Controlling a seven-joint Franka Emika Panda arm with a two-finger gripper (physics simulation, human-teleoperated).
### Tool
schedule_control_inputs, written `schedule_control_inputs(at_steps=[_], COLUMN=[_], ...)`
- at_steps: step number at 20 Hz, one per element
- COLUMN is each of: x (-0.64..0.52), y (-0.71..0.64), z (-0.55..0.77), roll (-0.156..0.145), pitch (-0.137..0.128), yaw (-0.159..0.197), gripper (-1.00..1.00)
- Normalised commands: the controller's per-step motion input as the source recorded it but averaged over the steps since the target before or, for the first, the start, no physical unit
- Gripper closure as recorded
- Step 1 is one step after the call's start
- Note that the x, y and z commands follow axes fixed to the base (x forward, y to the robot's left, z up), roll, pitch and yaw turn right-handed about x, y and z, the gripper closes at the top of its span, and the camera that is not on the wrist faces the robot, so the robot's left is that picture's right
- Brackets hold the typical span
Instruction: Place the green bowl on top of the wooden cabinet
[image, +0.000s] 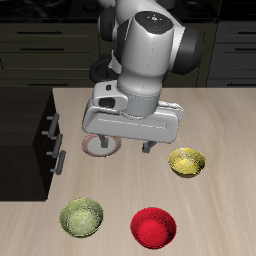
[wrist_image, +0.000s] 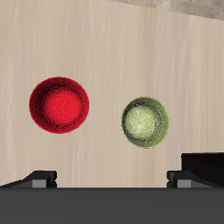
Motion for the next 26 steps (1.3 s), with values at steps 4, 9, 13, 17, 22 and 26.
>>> schedule_control_inputs(at_steps=[4,9,13,17,22,26], x=[0.10,0.09,0.06,0.07,0.03,0.01], y=[-0.06,-0.03,-0.04,-0.03,-0.12,-0.12], z=[0.08,0.09,-0.04,-0.20,-0.24,-0.28], roll=[-0.003,-0.008,-0.002,0.024,-0.011,0.003], pitch=[-0.012,-0.021,0.005,0.012,-0.003,0.012], yaw=[-0.011,0.022,-0.001,0.025,0.029,0.023], gripper=[-1.00,-1.00,-1.00,-1.00,-1.00,-1.00])
